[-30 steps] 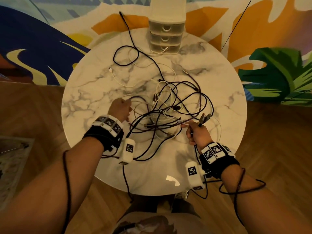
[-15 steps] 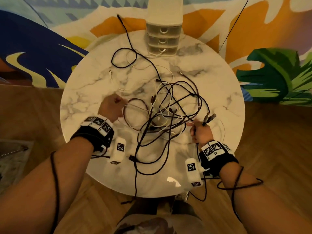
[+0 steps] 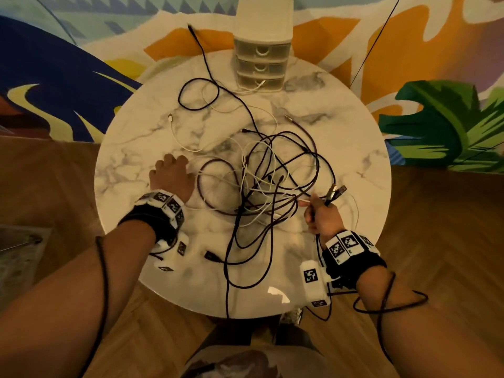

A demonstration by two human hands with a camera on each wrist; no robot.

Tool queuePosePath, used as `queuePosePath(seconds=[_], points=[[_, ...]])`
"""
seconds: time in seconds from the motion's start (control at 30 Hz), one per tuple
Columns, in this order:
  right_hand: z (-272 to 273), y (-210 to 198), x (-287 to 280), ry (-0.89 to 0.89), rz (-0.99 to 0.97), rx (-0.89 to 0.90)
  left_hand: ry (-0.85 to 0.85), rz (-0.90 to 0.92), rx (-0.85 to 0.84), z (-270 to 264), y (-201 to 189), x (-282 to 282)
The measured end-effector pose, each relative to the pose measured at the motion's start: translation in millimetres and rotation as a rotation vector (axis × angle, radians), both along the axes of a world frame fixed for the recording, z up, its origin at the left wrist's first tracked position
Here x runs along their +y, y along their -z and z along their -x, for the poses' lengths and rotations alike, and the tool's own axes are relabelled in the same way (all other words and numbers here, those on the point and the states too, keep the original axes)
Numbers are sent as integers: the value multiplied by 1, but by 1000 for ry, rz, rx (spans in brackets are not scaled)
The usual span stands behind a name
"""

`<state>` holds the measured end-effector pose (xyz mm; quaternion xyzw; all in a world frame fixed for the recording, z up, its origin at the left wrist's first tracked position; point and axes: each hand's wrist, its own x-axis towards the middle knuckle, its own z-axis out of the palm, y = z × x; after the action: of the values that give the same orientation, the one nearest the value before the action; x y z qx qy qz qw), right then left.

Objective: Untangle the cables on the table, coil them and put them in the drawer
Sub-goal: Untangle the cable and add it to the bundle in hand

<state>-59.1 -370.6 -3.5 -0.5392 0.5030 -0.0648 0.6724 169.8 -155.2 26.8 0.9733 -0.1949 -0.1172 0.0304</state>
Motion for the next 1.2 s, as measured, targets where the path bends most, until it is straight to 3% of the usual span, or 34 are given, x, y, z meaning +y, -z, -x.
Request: queuePosePath(seconds=[0.07, 0.13, 0.2, 0.27, 0.43, 0.57, 0.63, 0.73, 0.8, 0.87, 0.93, 1.03, 1.1, 1.2], points=[[0, -1, 2, -2, -9, 1, 128, 123, -126, 34, -5, -18], [-1, -1, 4, -9, -3, 9, 409, 290, -132, 93, -2, -37], [-1, -1, 4, -32, 36, 31, 583, 189, 85, 153, 10, -43], [0, -3, 2, -53, 74, 52, 580, -51, 194, 172, 33, -30], [8, -9, -6, -30, 63, 11, 512, -70, 36, 81, 48, -8], [13, -9, -3, -23, 67, -13, 510, -344, 34, 35, 31, -9], [16, -8, -2, -34, 77, -13, 448, -269, 34, 50, 27, -9], [18, -8, -2, -47, 110, 5, 379, 31, -70, 94, 19, -16], [18, -11, -1, -57, 136, 22, 447, 303, -49, 125, 10, -36], [18, -16, 3, -99, 153, 40, 613, 483, 113, 155, 0, -59], [21, -22, 9, -167, 178, 53, 696, 507, 277, 171, 4, -77], [33, -30, 13, -251, 289, 51, 512, 548, 422, 156, 32, -84], [41, -39, 5, -188, 366, 38, 333, 527, 399, 128, 42, -81], [46, -46, -8, 49, 298, -96, 351, 513, 207, 108, 31, -80]])
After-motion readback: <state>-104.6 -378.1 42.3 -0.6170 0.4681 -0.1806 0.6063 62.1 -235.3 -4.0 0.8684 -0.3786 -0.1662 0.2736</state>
